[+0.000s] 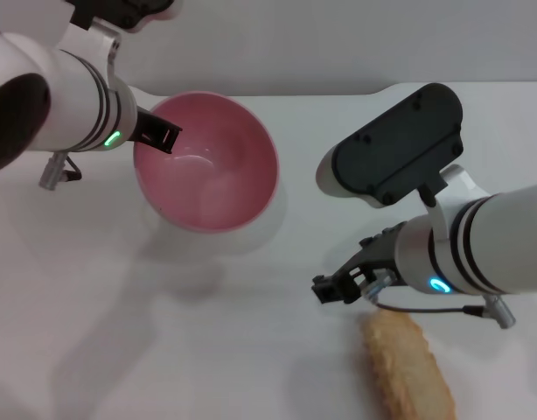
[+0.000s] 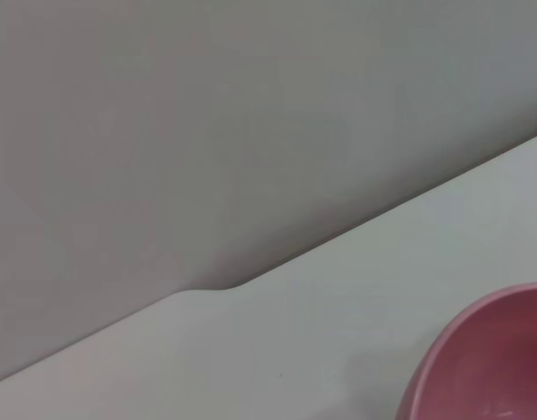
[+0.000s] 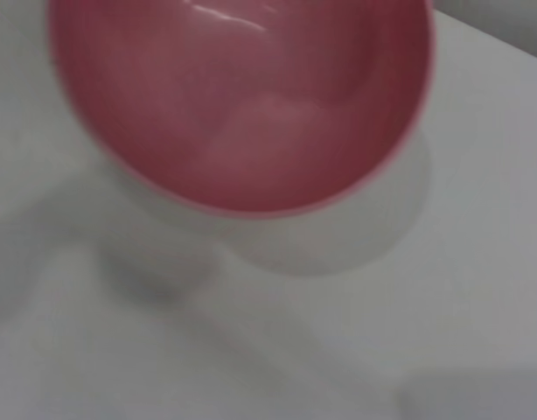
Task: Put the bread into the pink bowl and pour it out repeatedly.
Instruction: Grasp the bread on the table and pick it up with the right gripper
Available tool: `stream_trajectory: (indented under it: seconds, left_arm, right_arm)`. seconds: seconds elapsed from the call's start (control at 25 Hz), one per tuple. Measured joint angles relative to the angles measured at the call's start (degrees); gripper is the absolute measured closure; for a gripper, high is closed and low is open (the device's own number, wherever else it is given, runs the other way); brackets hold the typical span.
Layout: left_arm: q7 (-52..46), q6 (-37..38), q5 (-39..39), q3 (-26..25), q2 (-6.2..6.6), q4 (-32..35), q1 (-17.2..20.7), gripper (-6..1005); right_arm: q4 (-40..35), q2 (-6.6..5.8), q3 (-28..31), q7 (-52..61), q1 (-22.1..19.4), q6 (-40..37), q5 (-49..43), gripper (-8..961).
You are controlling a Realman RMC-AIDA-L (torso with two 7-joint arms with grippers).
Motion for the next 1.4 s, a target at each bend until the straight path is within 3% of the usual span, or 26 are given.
stream_trajectory:
  seconds: [0.72, 1.4]
  left_arm:
    - [0.0, 1.9, -0.1, -1.8, -0.02, -2.8, -0.7, 955]
    - [0.2, 2.1, -0.3, -2.4, -0.02, -3.6, -1.8, 955]
  right_arm:
    - [-3.6, -0.23, -5.2, 4.6, -2.8, 7.1, -0.7, 170]
    - [0.4, -0.08, -5.8, 5.4, -3.7, 4.8, -0.5, 172]
